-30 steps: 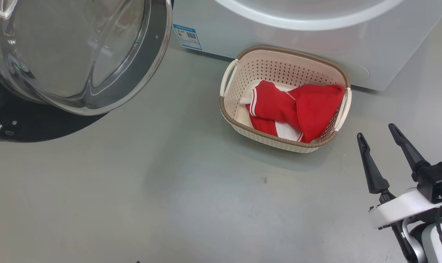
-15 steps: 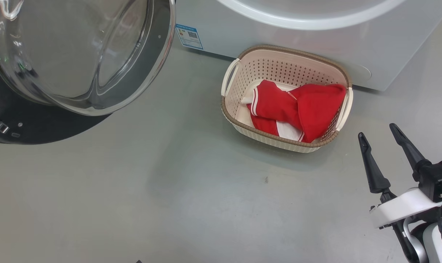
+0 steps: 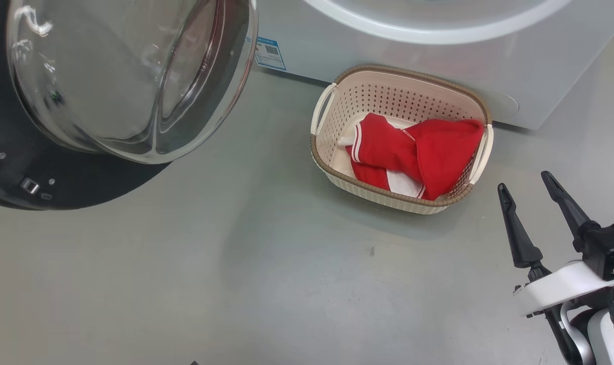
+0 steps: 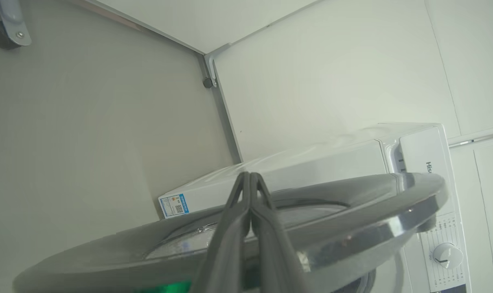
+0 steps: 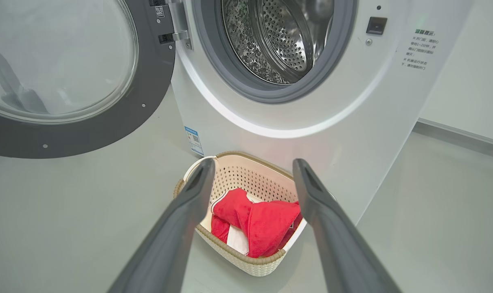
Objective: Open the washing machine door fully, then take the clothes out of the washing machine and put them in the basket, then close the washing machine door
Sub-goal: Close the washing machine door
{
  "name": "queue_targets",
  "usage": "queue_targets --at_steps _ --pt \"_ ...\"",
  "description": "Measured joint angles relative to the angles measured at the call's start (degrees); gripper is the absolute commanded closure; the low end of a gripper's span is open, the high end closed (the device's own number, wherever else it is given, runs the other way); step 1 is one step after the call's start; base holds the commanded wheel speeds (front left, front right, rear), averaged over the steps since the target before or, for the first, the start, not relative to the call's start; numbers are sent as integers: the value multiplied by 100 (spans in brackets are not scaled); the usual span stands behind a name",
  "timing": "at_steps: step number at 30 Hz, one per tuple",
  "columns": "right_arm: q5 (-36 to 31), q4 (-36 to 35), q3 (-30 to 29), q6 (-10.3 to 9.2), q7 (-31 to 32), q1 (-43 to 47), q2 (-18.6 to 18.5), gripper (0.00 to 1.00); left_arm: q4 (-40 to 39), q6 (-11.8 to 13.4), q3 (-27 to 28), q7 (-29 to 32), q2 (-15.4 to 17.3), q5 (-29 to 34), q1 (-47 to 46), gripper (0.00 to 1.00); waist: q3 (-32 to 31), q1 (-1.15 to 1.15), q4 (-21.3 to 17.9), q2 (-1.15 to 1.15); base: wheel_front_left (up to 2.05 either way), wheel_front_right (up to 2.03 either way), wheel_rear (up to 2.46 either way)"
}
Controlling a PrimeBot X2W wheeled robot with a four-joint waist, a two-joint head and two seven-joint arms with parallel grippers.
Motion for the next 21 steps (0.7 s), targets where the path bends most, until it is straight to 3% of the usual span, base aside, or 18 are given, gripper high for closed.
queue_targets --at_steps 21 --pt "141 135 62 -5 -112 1 221 0 -191 -200 -93 1228 -124 -570 359 100 -211 0 -4 0 0 0 0"
